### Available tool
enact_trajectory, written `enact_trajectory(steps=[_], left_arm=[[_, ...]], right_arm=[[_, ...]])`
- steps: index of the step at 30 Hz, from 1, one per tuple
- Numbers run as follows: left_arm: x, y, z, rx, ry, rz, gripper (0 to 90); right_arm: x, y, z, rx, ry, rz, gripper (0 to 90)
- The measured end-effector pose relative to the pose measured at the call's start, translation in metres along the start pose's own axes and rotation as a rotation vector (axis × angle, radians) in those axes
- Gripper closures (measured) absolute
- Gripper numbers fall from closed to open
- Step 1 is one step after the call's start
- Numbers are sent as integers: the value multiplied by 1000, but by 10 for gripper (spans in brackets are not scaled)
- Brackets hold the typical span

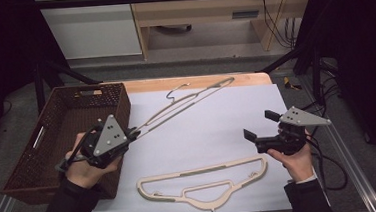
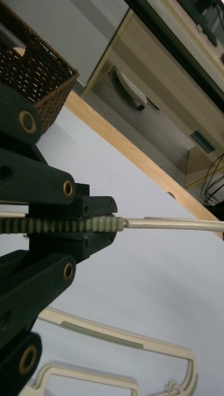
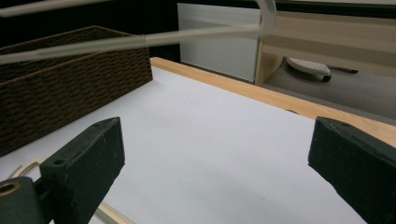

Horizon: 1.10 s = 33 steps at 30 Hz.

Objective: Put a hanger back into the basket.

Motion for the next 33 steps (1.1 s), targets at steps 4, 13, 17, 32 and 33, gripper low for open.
enact_trajectory(steps=[4,13,17,32,33], left_arm=[[15,9,-4,-22,62,27,854],[52,40,-30,1,149,133,854],[64,51,-47,16,174,154,854],[110,84,-106,77,261,200,853],[116,90,-116,80,282,210,854]], right_arm=[[2,0,-10,6,-14,11,38],[6,-4,-26,44,-9,45,46],[8,-6,-28,54,-4,51,47],[11,-8,-29,68,1,66,48],[11,-9,-30,70,1,69,48]])
Point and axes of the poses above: each handheld gripper's, and its own axes: y roughly backward along the jaws, z roughly out of its top, x roughly to its left, the point moved 1 cm from there along -y, roughly forward along the jaws, and after that the axes turned 2 degrees about -x, right-handed, at the moved point
